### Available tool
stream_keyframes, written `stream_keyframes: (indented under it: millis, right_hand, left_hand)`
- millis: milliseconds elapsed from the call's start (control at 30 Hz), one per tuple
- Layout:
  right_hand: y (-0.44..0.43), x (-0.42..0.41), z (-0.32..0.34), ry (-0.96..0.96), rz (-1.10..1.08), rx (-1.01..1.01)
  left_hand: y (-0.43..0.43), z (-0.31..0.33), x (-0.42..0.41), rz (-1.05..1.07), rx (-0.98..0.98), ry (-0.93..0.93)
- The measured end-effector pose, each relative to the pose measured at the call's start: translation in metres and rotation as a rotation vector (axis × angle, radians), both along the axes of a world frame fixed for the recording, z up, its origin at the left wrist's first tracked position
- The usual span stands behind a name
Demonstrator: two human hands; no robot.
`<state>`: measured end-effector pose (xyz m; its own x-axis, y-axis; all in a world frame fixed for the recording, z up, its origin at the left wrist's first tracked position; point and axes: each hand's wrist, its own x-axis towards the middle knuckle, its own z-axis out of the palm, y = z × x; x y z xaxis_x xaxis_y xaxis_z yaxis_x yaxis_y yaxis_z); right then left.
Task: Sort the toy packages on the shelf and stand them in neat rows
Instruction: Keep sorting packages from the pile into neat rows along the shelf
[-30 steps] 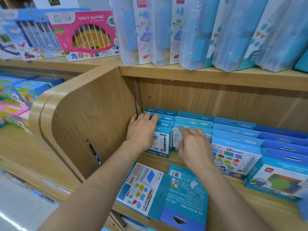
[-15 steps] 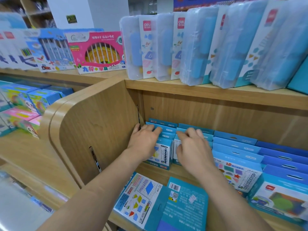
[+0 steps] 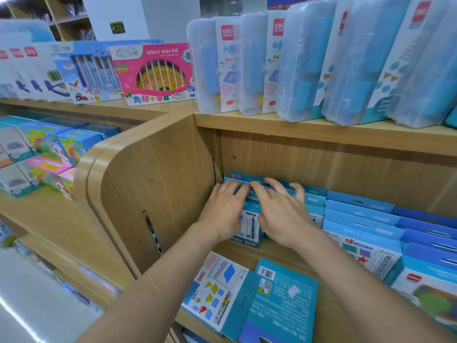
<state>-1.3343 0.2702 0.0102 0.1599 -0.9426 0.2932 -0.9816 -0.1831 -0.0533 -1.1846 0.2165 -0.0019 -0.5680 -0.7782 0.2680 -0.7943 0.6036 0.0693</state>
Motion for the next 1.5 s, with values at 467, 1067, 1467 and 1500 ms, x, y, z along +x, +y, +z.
stream_keyframes:
  millis: [467, 1067, 1467, 1500]
  right_hand:
    - [0.126, 0.018, -0.018, -0.579, 0.082, 0.264]
    - [0.165, 0.029, -0.081, -0.204, -0.13, 0.409]
    - [0.157, -0.041, 0.007, -0.825, -0.33, 0.074]
    - [0.157, -0.044, 0.012, -0.913, -0.318, 0.091]
  left_hand:
    - [0.137, -0.03, 0.106, 0.076, 0.165, 0.461]
    - [0.153, -0.101, 0.094, 0.028, 0.157, 0.07]
    - [0.147, -0.101, 0.106, -0.047, 0.269, 0.14]
    - [0.147, -0.098, 0.107, -0.059, 0.289, 0.121]
